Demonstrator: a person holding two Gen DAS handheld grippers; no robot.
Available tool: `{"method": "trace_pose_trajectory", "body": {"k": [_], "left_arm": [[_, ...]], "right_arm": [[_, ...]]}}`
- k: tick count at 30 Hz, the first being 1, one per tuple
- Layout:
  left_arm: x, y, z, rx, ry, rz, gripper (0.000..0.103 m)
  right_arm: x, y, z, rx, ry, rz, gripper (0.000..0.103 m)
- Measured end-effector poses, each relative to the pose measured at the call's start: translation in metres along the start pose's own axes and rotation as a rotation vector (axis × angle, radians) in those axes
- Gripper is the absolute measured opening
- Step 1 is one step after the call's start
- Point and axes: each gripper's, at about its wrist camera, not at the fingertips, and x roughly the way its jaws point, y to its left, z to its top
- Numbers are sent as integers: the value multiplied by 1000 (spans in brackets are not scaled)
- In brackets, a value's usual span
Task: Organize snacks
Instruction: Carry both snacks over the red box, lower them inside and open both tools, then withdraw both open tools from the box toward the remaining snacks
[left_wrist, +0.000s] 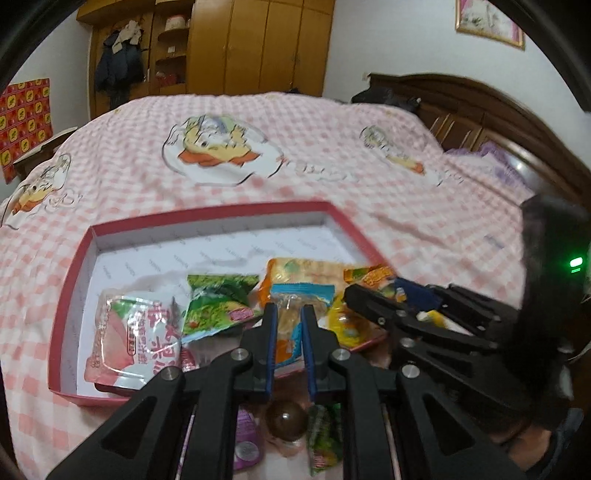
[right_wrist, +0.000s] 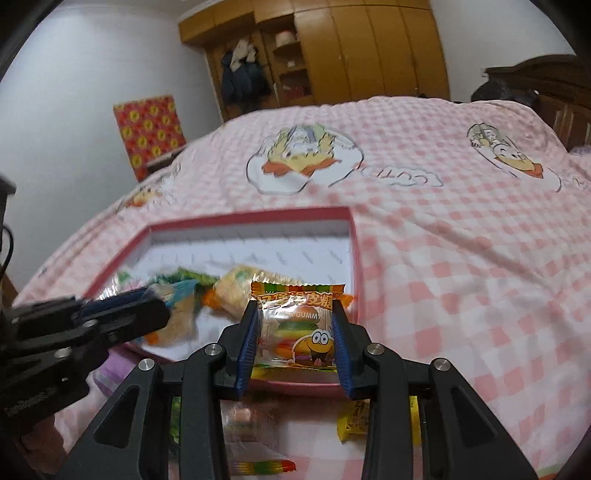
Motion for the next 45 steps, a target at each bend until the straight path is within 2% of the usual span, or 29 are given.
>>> {"method": "trace_pose_trajectory", "body": {"k": [6, 11, 16, 21, 23, 29, 34, 35, 37, 39, 45], "left_arm": [[10, 12, -6, -18, 1, 98, 13], [6, 21, -10, -58, -7, 72, 19], [-1, 26, -13, -84, -32, 61, 20], [-1, 24, -13, -78, -26, 71, 32], [-2, 24, -13, -77, -24, 74, 32], [-4, 23, -15, -74, -31, 86, 36], [-17, 22, -20, -53, -70, 99, 45], [-20, 22, -21, -50, -83, 103, 48], [-26, 22, -23, -46, -106, 106, 56], [-32, 22, -25, -40, -128, 93, 67], [-43, 13, -28, 5, -170, 94, 72]], "right_arm": [[9, 10, -1, -28, 15, 55, 37], [10, 14, -3, -21, 7, 120, 38], [11, 15, -5, -14, 12, 127, 38], [11, 12, -6, 4, 14, 139, 40], [10, 12, -7, 2, 12, 140, 44], [9, 13, -7, -1, 9, 129, 47], [2, 12, -9, 10, -18, 121, 57], [0, 11, -8, 12, -26, 122, 59], [-5, 8, -10, 27, -48, 122, 71], [-7, 4, -9, 45, -60, 135, 73], [-9, 6, -8, 35, -74, 137, 78]]}}
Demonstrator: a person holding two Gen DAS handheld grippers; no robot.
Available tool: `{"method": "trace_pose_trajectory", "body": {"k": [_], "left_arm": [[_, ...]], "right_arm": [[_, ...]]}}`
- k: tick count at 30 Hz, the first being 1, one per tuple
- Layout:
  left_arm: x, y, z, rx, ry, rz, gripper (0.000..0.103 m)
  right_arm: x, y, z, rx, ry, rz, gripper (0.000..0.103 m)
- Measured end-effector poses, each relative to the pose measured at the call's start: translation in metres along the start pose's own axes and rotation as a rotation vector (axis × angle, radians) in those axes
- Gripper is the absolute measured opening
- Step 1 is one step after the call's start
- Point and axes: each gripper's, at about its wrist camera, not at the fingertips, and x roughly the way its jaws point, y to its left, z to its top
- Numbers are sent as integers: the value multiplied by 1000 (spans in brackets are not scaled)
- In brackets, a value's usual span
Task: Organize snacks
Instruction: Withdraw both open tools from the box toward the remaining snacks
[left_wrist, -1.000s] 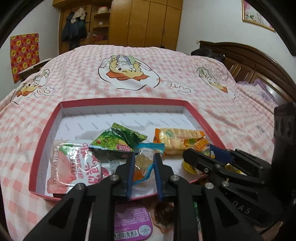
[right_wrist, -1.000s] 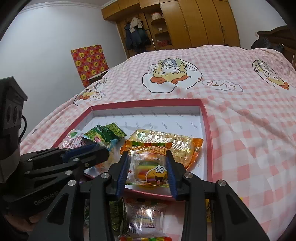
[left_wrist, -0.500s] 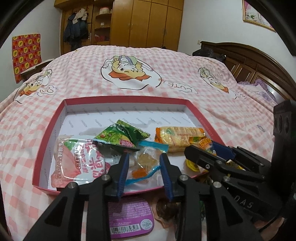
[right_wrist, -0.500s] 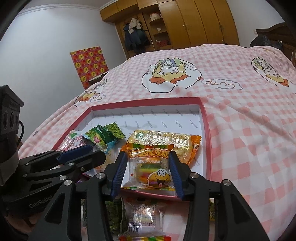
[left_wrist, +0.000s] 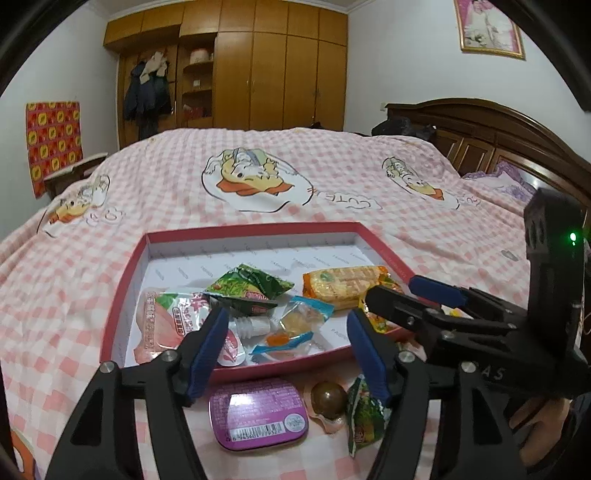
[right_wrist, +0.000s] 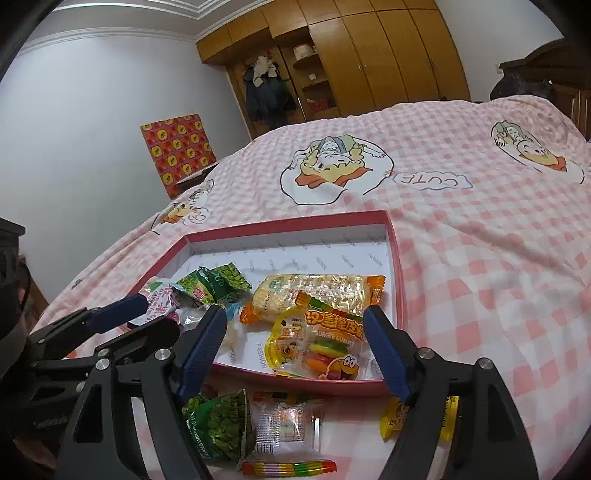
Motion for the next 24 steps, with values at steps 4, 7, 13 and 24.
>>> {"method": "trace_pose_trajectory", "body": {"k": [4, 7, 13, 24], "left_arm": [[-2, -2, -1, 8, -4, -7, 74], [-2, -2, -1, 1, 6, -15, 74], [-3, 1, -1, -8, 12, -16, 74], [-5, 10, 0, -43, 38, -16, 75]], "right_arm": [[-4, 0, 1, -3, -23, 2, 80], [-3, -2, 1, 2, -22, 6, 81], [-4, -3, 0, 9, -25, 7, 81], [-6, 7, -1, -31, -17, -4, 81]]}}
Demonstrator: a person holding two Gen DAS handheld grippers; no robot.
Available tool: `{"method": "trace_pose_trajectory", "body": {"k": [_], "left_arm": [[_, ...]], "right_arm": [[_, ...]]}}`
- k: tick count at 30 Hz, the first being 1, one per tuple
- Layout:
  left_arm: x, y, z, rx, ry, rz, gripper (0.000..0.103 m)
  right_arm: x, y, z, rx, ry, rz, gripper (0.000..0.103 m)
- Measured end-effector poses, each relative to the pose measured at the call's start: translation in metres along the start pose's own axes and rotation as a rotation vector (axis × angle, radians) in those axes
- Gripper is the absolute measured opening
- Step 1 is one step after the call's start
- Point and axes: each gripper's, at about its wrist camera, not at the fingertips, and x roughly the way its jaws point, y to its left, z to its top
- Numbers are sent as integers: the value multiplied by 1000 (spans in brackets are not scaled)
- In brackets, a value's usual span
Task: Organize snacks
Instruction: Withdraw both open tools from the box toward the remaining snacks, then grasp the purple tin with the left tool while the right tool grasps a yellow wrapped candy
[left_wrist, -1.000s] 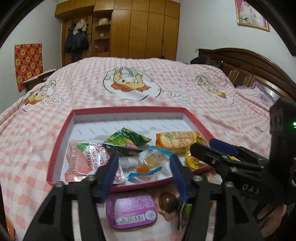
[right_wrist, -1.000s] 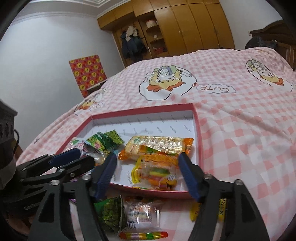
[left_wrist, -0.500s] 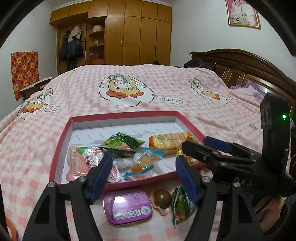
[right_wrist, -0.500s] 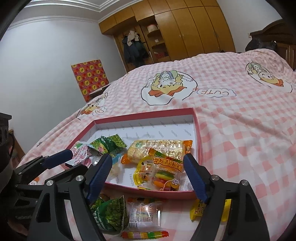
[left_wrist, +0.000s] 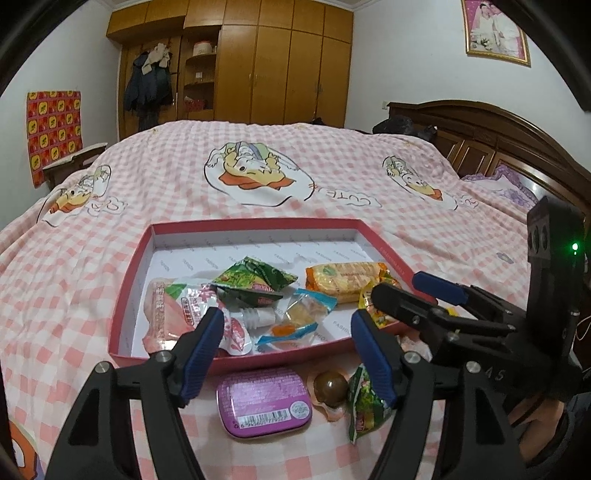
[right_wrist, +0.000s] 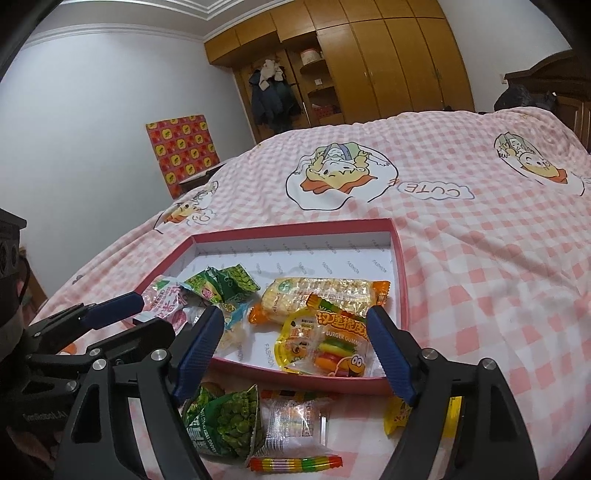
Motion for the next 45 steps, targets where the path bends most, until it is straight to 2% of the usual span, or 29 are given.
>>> {"method": "trace_pose_trajectory", "body": {"k": [13, 26, 40, 45], "left_arm": [[-10, 9, -9, -32, 30, 16, 76], [-16, 1, -20, -19, 58, 29, 76], [0, 8, -35, -55, 158, 65, 76], [2, 7, -36, -51, 165, 70, 76]], "right_arm": [[-11, -6, -2, 31, 12, -25, 81], [-19, -5, -9, 30, 26, -39, 81], [-45, -6, -26, 46, 22, -64, 81], [-58, -6, -33, 49, 11, -89, 81]]}}
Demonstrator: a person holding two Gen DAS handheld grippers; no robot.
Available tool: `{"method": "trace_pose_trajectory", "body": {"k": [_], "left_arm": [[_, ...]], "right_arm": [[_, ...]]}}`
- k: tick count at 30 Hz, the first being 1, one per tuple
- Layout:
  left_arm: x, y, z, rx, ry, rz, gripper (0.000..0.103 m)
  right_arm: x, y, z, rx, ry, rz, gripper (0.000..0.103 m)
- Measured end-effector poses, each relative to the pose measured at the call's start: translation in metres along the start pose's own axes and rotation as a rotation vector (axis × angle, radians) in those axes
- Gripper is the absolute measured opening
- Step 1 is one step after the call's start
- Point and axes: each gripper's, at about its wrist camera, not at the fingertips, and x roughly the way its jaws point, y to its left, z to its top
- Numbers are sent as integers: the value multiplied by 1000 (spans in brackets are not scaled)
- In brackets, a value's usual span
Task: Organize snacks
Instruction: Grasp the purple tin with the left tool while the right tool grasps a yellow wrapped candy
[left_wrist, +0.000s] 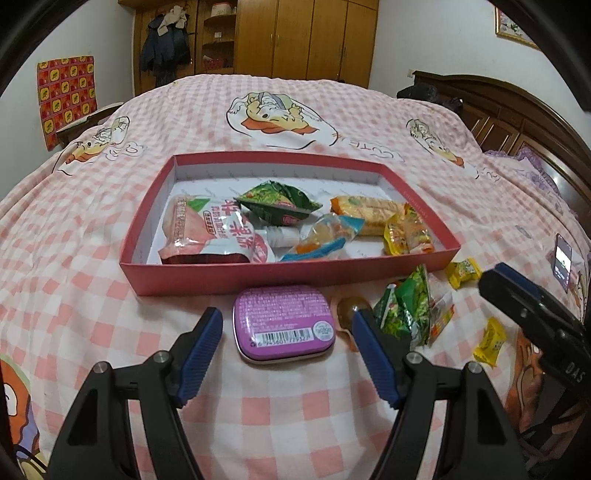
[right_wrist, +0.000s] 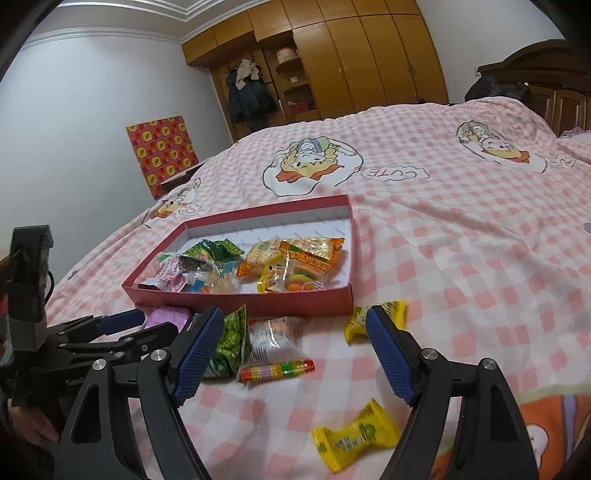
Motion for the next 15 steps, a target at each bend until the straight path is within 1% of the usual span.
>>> {"method": "trace_pose_trajectory", "body": {"k": [3, 9, 12, 15], "left_arm": [[2, 1, 0, -7, 7, 2, 76], [8, 1, -2, -4, 28, -3, 76], [12, -1, -3, 7, 39, -1, 76], [15, -2, -5, 15, 46, 3, 76]], "right_arm": [[-8, -2, -4, 10, -12, -17, 81], [-11, -8, -7, 40, -8, -41, 81], [-10, -10, -10, 38, 13, -119, 81], [-10, -17, -12, 62, 33, -147, 81]]}}
